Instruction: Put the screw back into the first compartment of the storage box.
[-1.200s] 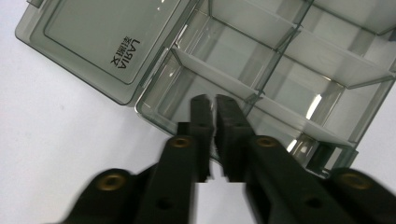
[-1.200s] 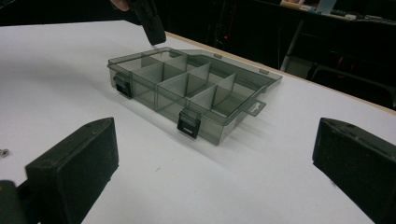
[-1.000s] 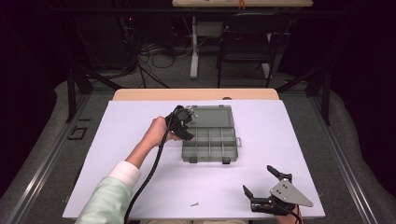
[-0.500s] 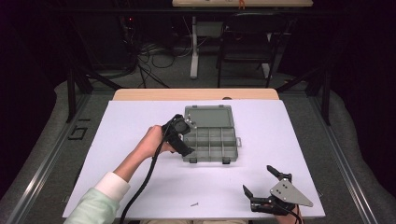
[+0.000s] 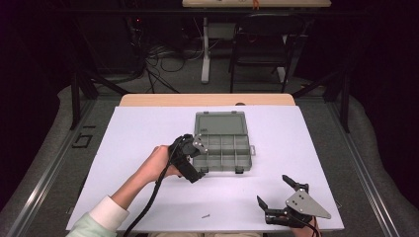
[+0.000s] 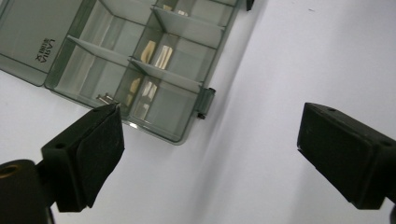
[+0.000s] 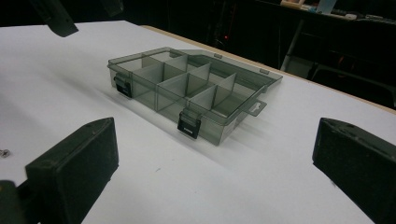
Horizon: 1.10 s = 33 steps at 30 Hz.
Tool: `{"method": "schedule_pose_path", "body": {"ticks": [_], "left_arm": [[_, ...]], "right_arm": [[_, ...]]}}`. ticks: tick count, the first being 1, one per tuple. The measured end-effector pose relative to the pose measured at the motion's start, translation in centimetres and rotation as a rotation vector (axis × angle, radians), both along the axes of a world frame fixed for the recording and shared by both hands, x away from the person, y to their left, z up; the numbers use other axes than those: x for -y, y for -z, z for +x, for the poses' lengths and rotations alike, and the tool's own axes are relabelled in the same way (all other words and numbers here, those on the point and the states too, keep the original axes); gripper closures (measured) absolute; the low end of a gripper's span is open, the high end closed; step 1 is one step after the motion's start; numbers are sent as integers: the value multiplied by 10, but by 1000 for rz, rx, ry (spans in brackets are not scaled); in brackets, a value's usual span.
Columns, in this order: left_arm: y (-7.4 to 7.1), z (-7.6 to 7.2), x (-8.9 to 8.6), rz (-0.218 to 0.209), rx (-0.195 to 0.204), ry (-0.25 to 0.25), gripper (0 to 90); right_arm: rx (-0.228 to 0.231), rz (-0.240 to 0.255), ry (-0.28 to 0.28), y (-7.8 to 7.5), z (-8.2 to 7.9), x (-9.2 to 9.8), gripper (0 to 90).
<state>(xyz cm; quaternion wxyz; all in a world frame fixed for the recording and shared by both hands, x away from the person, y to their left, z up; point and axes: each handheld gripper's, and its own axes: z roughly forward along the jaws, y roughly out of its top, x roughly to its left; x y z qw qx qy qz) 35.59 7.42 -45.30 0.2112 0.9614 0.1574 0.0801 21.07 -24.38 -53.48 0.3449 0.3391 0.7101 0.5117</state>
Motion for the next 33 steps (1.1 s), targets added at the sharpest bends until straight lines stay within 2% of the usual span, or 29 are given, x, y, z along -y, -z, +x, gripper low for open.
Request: {"method": "schedule_pose_path", "body": {"ticks": [2,8,12,18,24,27,31,33], "left_arm": [[0,-7,1,5,-3,10,56],[3,-18,3,8,-2,30,35],[10,-28,4,28,-20,40,3],[16,-37,3,14,-28,35,0],[27,-47,2,19,-47,39,0],[34,-53,2,1,-56,38,0],[44,-60,3,2,-71,44,0],[47,-63,4,-4,-64,50,0]], "right_arm": [[0,0,0,0,0,0,0],[0,-1,-2,0,0,0,0],[0,0,-1,0,0,0,0],[-3,-4,0,0,0,0,0],[-3,-5,-1,0,0,0,0],[-3,-4,1,0,0,0,0],[-4,-7,1,0,0,0,0],[-5,-7,1,0,0,0,0]]}}
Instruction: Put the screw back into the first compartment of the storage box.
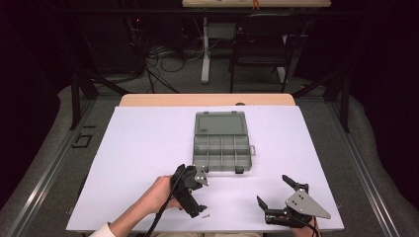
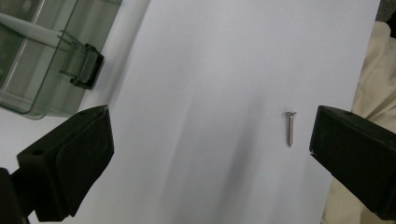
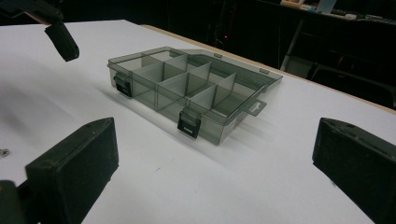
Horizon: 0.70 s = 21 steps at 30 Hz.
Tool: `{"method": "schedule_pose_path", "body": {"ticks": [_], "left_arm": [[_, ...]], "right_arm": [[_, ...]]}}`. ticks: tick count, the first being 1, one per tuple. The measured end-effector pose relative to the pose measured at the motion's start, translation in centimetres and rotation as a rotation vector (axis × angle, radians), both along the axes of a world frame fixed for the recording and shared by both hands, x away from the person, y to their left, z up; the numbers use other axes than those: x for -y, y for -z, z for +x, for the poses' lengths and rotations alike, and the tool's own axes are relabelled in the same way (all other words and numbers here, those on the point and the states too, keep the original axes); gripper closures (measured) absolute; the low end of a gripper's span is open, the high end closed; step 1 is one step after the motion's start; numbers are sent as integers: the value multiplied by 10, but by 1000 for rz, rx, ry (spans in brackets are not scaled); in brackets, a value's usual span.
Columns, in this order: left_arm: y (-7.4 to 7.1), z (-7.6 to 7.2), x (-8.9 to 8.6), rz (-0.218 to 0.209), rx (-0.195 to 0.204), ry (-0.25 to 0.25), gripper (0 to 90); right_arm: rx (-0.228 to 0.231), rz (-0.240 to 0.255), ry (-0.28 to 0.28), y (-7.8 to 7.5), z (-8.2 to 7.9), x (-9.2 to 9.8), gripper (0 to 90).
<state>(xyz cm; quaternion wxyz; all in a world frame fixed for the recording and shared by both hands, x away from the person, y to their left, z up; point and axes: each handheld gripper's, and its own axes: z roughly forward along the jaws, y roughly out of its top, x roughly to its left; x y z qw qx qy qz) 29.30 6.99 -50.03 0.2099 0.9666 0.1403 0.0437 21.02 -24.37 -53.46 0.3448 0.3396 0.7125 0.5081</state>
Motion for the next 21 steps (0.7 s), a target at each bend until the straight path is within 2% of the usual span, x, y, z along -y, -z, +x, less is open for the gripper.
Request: {"method": "schedule_pose_path", "body": {"ticks": [3,8,9,11,12,14,15,18,20,21], "left_arm": [[4,-5,2,-10,-7,23,14],[10,-11,4,-6,-24,47,143],[11,-12,5,-3,-29,51,143],[14,-15,7,-7,-41,62,215],[15,-16,8,-5,-62,79,262],[17,-17,9,-6,-64,83,317],[18,-17,9,-4,-68,90,317],[23,-20,12,-4,-86,116,445],[24,-21,12,-7,-90,125,473],[24,-21,12,-7,-95,126,521]], "right_arm": [[0,0,0,0,0,0,0],[1,-3,-1,0,0,0,0],[1,-3,-1,0,0,0,0],[1,-5,0,0,0,0,0],[1,-5,0,0,0,0,0],[1,-6,-1,0,0,0,0],[1,-6,-1,0,0,0,0],[1,-4,0,0,0,0,0],[1,-6,1,0,0,0,0],[2,-7,0,0,0,0,0]]}}
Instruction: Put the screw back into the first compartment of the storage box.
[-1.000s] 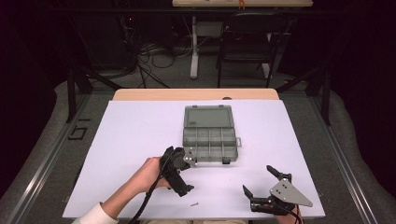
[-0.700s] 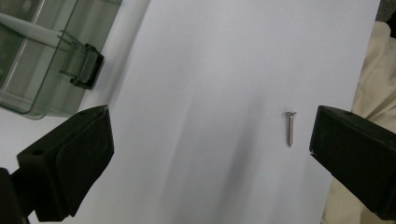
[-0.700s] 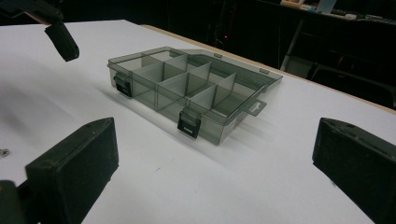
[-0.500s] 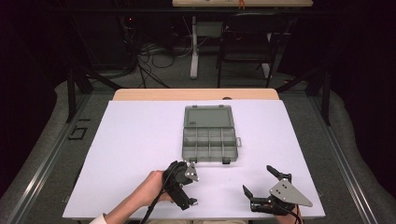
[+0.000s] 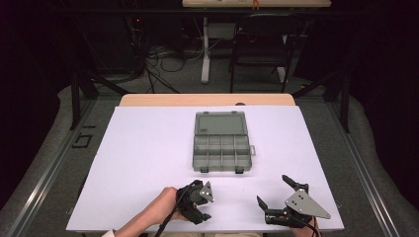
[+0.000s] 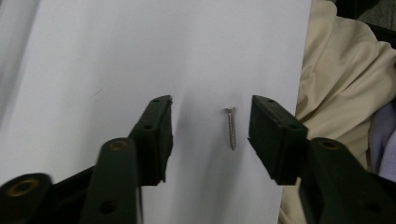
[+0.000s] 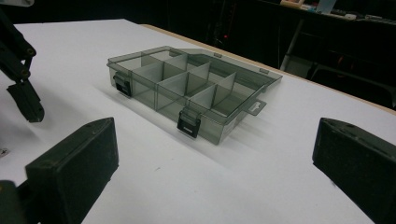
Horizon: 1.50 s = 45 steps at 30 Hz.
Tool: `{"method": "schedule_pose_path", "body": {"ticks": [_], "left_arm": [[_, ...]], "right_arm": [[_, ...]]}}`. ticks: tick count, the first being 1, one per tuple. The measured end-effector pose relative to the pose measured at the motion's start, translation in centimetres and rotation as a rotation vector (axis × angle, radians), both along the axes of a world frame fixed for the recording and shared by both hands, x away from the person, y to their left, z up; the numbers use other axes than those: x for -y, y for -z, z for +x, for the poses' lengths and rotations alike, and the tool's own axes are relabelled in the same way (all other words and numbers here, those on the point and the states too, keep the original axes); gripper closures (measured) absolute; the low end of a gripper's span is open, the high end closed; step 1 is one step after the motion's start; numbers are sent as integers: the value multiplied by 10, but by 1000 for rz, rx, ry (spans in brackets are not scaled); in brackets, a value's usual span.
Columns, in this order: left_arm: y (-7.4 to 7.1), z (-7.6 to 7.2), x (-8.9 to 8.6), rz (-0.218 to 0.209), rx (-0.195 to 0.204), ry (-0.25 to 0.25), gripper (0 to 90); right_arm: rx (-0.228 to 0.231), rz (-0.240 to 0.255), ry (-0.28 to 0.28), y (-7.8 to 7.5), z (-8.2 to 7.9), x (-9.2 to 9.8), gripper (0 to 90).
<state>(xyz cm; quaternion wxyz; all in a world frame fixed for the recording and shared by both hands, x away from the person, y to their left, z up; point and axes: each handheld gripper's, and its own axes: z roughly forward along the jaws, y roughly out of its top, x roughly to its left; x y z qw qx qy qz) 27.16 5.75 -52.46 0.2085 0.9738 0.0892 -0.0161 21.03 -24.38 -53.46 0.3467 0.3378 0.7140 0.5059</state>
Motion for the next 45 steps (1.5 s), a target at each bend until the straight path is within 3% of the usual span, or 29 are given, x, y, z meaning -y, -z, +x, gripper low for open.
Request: {"method": "schedule_pose_path", "body": {"ticks": [7,9,12,20,22,26,45], "left_arm": [[5,-4,2,12,-17,31,726],[6,-7,3,35,18,38,780],[6,-8,3,38,20,46,868],[4,-6,1,38,16,44,876],[1,-4,0,17,15,32,876],[-7,1,-3,23,26,33,876],[-41,35,-20,19,66,-57,875]], "right_arm": [[2,-1,1,0,0,0,0],[2,-2,2,0,0,0,0],[0,3,2,0,0,-1,0],[-1,0,3,0,0,0,0],[1,0,-1,0,1,0,0],[1,-2,2,0,0,0,0],[3,1,1,0,1,0,0]]}}
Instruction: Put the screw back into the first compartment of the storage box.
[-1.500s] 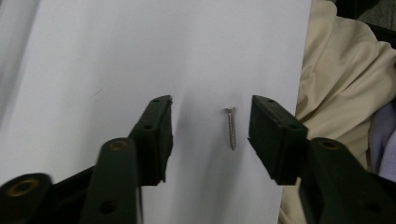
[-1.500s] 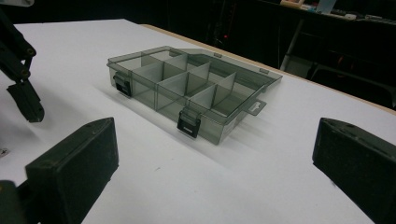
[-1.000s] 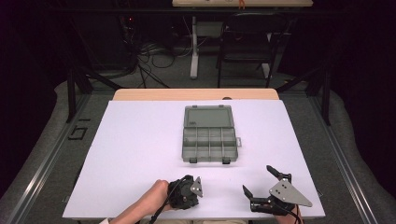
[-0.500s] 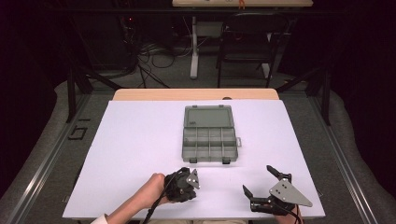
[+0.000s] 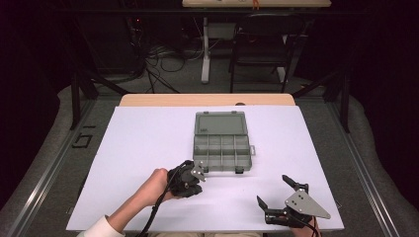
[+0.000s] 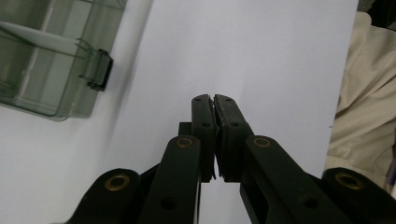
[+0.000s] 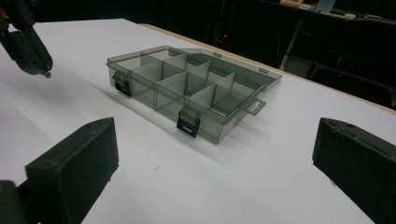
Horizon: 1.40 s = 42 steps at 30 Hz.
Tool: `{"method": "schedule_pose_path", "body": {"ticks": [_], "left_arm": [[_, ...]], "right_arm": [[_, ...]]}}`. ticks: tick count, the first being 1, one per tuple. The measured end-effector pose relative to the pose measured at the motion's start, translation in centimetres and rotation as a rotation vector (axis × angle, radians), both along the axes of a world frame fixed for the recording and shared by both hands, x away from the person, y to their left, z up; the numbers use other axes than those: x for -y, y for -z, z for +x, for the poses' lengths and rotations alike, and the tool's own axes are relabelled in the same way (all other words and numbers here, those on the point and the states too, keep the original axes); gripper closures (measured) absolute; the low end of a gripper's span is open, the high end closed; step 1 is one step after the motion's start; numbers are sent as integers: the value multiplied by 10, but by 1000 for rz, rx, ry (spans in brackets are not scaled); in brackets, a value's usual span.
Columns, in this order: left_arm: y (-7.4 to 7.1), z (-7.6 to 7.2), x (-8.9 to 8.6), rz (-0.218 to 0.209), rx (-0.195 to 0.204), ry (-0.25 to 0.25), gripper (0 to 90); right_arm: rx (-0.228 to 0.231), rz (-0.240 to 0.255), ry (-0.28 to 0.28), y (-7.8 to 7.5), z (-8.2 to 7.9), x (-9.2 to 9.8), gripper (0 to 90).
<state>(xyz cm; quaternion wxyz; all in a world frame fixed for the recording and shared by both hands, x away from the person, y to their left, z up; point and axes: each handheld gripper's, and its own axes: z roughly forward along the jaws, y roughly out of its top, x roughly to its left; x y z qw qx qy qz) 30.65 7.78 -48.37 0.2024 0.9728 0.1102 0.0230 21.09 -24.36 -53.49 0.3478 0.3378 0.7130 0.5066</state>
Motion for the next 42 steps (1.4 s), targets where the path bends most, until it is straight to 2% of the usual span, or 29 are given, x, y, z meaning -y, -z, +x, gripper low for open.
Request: {"method": "schedule_pose_path", "body": {"ticks": [1,2,6,7,8,13,21,24,42], "left_arm": [[-2,3,-1,7,4,7,875],[-3,3,-1,3,1,-11,875],[-8,11,-4,6,10,-21,875],[-10,13,-5,9,14,-20,875],[-11,14,-5,10,12,-29,875],[-17,24,-8,7,9,-53,875],[-29,39,-10,6,34,-73,875],[-33,43,-11,0,37,-94,875],[-45,71,-12,-12,52,-158,875]], "right_arm": [[0,0,0,0,0,0,0],[-1,1,-1,0,0,0,0],[-1,0,-1,0,0,0,0],[22,16,4,1,1,-1,0],[-2,-1,-1,0,0,0,0],[-1,0,-1,0,0,0,0],[-1,8,2,0,0,0,0],[2,17,1,-1,0,1,0],[21,30,-7,-1,-1,2,0]]}}
